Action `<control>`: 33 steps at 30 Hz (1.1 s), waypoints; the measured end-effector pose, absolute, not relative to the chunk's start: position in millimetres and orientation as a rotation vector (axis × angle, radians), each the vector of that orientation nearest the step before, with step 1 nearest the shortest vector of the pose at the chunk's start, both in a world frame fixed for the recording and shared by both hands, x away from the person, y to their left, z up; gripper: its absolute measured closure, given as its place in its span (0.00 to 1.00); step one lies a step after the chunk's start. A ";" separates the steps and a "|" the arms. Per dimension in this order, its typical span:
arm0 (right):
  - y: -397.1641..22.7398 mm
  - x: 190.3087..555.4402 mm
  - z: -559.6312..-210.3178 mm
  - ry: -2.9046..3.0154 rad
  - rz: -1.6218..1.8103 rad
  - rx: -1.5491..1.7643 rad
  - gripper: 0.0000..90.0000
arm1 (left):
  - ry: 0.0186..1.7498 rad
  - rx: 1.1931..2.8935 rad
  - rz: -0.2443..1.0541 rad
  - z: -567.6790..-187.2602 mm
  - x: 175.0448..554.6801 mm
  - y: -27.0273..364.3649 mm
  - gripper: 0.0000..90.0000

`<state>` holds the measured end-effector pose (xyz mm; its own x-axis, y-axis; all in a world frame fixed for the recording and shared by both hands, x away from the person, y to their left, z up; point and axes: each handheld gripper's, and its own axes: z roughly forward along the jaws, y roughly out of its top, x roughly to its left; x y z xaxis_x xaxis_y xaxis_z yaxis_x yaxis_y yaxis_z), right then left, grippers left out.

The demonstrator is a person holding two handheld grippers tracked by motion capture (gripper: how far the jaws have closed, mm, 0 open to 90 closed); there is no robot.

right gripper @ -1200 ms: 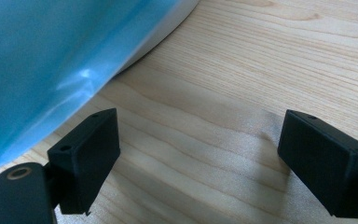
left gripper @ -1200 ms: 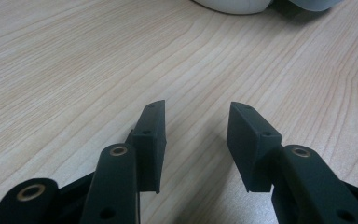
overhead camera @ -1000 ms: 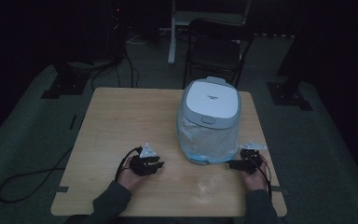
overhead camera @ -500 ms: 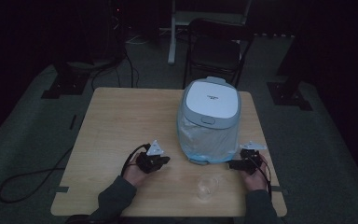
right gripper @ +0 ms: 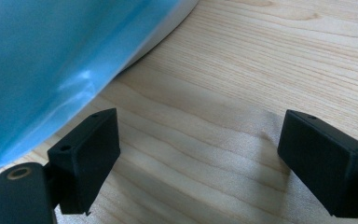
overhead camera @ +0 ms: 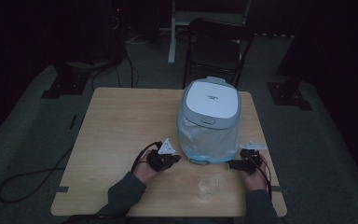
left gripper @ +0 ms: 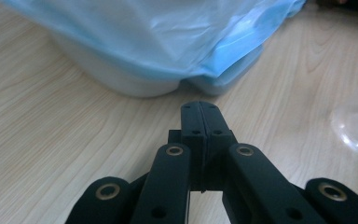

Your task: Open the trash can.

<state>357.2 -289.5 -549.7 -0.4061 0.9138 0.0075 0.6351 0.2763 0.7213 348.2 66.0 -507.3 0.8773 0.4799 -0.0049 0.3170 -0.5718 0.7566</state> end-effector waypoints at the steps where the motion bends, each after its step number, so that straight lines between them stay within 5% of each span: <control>1: -289.5 357.2 -549.7 2.142 0.919 1.397 0.13 | 0.571 2.224 0.255 -507.3 348.2 66.0 1.00; 16: -289.5 357.1 -549.7 2.141 0.916 1.396 0.13 | 0.440 2.251 0.195 -504.9 348.6 29.8 1.00; 33: -289.5 357.1 -549.7 2.141 0.916 1.396 0.13 | 0.484 2.244 0.172 -513.3 360.3 16.2 1.00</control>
<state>357.1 -289.5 -549.7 -0.4052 0.9142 0.0050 0.6347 0.2774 0.7212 360.3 16.2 -513.3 0.9170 0.3974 -0.0348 0.2860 -0.5942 0.7518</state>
